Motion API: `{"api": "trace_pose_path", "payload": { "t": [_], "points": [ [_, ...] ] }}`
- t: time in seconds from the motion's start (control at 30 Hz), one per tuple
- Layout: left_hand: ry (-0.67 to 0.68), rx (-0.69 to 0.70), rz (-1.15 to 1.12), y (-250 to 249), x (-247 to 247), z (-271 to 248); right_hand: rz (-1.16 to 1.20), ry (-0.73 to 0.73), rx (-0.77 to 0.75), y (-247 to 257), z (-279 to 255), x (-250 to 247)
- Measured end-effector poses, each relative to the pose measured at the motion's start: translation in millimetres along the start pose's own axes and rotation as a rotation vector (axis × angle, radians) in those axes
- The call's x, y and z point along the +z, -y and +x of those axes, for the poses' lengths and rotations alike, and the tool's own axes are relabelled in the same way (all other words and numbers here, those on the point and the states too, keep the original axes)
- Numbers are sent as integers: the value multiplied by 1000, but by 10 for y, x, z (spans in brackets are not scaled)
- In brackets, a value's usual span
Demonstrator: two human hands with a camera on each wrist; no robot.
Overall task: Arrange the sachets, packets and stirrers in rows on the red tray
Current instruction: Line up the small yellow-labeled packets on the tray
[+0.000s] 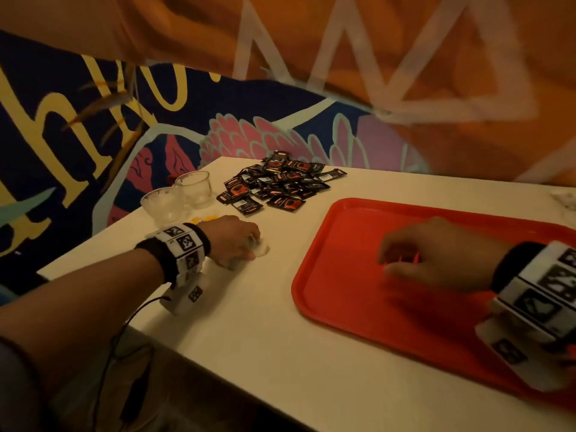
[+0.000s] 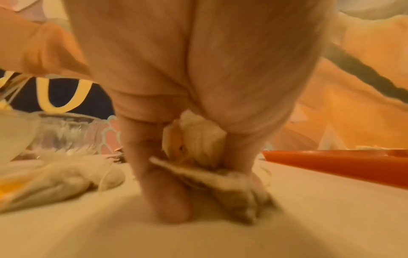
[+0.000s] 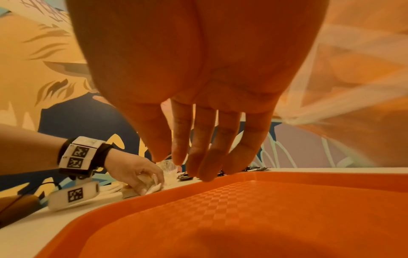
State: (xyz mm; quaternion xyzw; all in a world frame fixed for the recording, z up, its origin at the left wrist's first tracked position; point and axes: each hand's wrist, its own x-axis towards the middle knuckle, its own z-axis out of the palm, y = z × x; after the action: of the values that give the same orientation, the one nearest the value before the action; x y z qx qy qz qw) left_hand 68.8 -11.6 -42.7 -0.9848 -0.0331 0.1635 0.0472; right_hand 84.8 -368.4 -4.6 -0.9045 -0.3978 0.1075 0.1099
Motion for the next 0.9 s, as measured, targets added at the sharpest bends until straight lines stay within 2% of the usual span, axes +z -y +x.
{"api": "trace_pose_path", "payload": {
  "t": [0.3,0.5,0.7,0.8,0.9],
  "points": [
    [-183,-8,-266,-109,-26,-261,-98,-69,113,213,-53,-68],
    [-259,32,-1055,-180,-214,-393,-39,-142,121,326,3,-160],
    [-210,259,-1494,-475,-547,-471,128,-241,114,393,135,-181],
    [-84,410,-1673,-699,-683,-405,267,-362,92,354,169,-201],
    [33,460,-1890,-974,-808,-249,418,-523,108,218,254,-251]
  ]
}}
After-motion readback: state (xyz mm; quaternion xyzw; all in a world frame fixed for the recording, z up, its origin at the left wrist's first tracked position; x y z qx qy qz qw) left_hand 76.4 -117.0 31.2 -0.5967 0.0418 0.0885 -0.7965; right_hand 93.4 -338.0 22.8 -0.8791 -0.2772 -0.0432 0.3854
